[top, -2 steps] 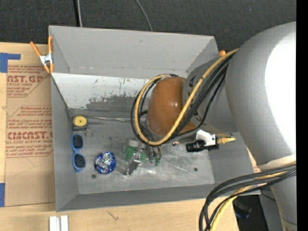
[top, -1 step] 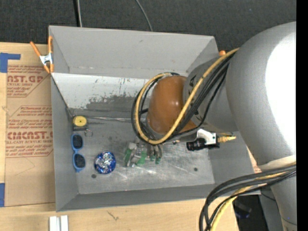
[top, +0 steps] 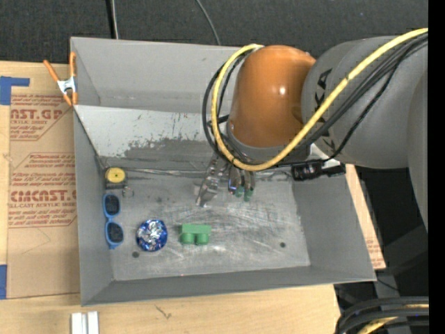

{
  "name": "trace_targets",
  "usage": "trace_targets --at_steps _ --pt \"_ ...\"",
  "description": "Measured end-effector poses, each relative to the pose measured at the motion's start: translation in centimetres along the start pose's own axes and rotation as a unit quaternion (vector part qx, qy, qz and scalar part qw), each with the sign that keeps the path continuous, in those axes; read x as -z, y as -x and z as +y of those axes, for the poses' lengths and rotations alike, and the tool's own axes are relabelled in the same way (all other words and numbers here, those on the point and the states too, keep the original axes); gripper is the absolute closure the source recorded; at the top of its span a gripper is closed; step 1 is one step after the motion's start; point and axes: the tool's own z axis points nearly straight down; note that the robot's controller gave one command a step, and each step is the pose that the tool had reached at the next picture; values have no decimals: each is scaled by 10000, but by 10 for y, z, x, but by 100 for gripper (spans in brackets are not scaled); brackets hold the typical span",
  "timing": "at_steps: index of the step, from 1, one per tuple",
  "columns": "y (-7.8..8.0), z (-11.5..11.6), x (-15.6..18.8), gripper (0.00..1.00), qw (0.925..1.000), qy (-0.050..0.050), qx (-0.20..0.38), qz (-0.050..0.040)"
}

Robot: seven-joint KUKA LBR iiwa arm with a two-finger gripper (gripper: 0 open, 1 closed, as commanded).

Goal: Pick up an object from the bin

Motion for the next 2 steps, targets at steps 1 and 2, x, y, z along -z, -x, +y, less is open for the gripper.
trace_targets --at_steps 1,2 --pt "-48 -10 -61 100 9958 -42 -910 63" --pt "-47 -9 -60 0 9958 -31 -910 46"
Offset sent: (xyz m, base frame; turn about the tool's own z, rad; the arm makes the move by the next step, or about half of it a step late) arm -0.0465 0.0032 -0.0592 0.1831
